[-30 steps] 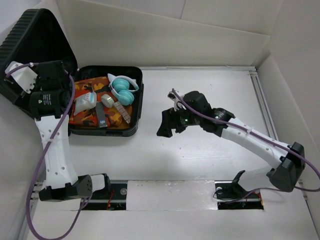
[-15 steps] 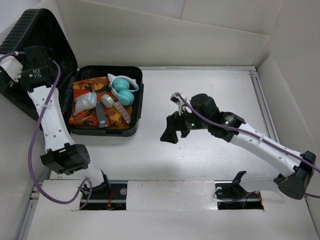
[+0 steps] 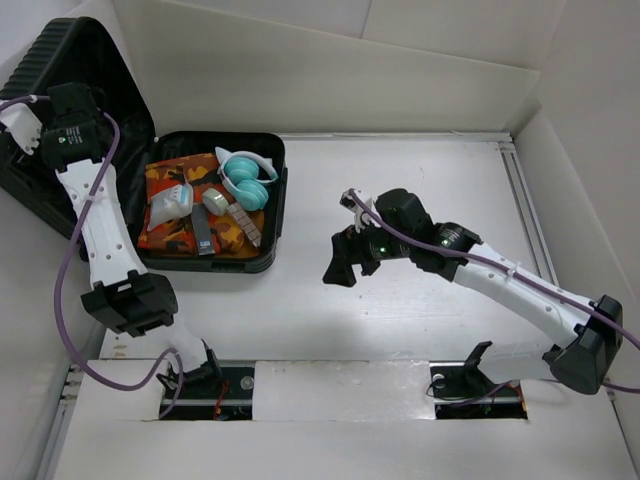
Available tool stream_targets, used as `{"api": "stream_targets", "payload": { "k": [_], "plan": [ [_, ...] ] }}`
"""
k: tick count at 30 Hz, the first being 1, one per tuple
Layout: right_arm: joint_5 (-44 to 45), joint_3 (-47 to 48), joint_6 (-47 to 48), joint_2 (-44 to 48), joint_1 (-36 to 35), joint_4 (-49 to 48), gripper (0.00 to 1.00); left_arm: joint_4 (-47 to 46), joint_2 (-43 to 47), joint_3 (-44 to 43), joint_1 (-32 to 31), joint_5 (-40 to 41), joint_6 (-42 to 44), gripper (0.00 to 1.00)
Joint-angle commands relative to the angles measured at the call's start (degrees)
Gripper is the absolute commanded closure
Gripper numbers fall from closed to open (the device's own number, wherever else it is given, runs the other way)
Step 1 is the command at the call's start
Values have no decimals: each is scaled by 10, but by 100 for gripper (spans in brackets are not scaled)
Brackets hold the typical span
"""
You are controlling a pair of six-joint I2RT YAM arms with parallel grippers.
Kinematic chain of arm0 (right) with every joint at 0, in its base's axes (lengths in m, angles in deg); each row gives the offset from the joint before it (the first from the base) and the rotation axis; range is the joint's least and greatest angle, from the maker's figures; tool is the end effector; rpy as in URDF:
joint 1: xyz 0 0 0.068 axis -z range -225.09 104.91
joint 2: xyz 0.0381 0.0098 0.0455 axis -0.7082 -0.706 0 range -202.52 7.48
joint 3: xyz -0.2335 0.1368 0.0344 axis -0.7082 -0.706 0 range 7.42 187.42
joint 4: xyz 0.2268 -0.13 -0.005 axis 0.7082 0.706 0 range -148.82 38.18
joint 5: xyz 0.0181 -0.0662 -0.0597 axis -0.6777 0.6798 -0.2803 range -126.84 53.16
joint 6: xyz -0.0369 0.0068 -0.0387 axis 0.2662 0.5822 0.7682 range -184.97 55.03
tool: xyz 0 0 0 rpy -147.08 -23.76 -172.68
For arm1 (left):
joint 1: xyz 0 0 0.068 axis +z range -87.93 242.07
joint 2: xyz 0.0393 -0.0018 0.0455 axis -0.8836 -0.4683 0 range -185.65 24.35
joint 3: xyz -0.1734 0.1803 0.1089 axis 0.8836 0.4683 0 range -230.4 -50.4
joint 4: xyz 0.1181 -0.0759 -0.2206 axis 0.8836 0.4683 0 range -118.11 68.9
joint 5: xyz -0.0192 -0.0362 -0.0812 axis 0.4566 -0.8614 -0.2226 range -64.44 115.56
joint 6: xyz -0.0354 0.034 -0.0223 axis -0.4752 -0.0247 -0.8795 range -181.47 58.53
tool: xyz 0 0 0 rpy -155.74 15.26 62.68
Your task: Pack the luggage
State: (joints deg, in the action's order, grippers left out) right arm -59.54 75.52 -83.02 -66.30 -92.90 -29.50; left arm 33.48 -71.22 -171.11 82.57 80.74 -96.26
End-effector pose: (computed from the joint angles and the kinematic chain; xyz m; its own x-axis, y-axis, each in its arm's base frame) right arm 0.1802 0.2194 0.3412 -0.6437 -0.2847 -0.7103 -0.7325 0.4979 0.4643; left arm 0.2875 0.1387 0.4786 0.0099 -0.3442 -0.9389 -0.9897 0.1307 -0.0583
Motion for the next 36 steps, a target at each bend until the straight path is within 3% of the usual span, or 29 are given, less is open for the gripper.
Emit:
{"api": "stream_targets", "payload": {
  "k": [1,4,10,15,18,21,22,25,26,29,31,32,35,36],
  "plan": [
    [5,-13,11,20,13,-9,9,-1,3,-24,57,7,-16,53],
    [-1,-24,11,27,19,-9,9,-5,14,3,125,-81,-27,50],
    [-14,-10,11,12,19,-8,9,-18,0,-13,118,-96,-20,51],
    [-14,-5,11,7,19,-8,9,-25,-6,-20,105,-104,-17,100],
    [-14,-5,11,12,19,-8,9,-26,3,4,61,-99,-26,100],
    [-14,0,6,12,19,-13,9,-79,60,104,-60,-92,-37,100],
    [-14,0,6,12,19,-13,9,-99,99,136,-152,-92,-30,100],
    [-9,0,-1,12,31,-13,9,-138,163,266,-298,-131,-79,100],
    [-9,0,-8,12,31,-20,9,-132,201,295,-389,-141,-112,100],
    [-9,0,-13,6,51,-20,9,-151,280,417,-528,-220,-187,100],
    [-9,-5,-30,0,58,-26,8,-160,324,474,-573,-282,-201,100],
    [-3,-5,-37,-8,64,-31,5,-141,366,507,-610,-294,-223,76],
    [5,9,-46,-28,77,-31,0,-130,438,559,-621,-342,-233,29],
    [5,16,-53,-43,83,-37,0,-125,482,559,-621,-356,-225,0]
  ]
}}
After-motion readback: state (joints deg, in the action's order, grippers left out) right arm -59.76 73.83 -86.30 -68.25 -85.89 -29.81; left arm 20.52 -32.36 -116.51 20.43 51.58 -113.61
